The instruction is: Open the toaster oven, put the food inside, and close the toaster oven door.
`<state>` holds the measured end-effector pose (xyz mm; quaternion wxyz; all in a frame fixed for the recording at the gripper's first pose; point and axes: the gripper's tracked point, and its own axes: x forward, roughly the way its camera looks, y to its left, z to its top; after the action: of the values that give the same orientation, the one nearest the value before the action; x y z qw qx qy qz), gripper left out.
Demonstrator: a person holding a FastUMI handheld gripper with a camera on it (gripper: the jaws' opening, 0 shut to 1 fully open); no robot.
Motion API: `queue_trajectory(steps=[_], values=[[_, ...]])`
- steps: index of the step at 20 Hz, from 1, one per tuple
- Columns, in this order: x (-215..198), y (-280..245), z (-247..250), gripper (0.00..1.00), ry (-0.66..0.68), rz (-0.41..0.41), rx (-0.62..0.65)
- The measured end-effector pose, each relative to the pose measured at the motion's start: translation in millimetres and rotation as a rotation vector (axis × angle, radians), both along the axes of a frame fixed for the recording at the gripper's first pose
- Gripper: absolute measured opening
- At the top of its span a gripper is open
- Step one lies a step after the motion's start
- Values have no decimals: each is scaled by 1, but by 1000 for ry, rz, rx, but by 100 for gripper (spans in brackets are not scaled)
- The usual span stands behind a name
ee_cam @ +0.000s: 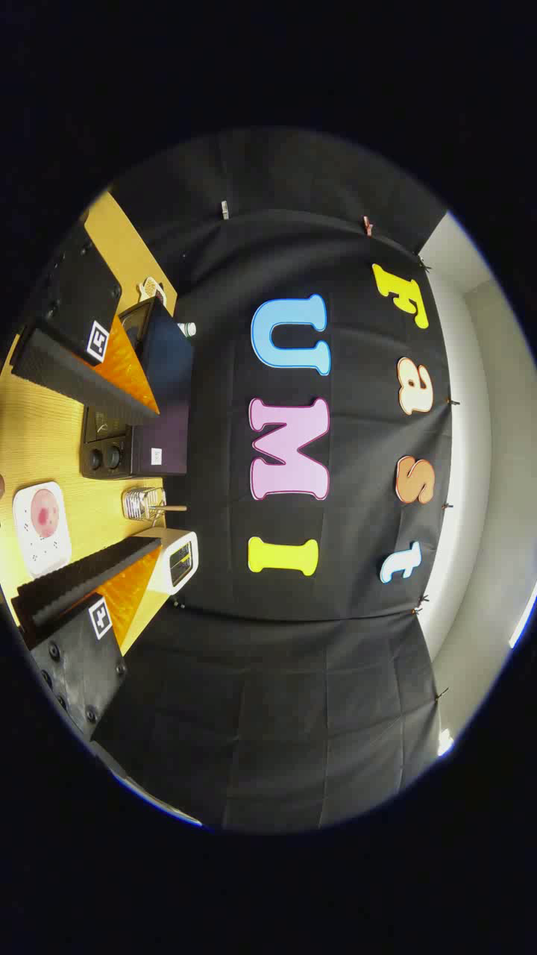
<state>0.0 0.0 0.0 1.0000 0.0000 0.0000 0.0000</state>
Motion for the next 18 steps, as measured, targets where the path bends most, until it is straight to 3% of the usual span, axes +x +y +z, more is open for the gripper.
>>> queue_trajectory(steps=[18], values=[[13, 14, -11, 98, 28, 16, -17]])
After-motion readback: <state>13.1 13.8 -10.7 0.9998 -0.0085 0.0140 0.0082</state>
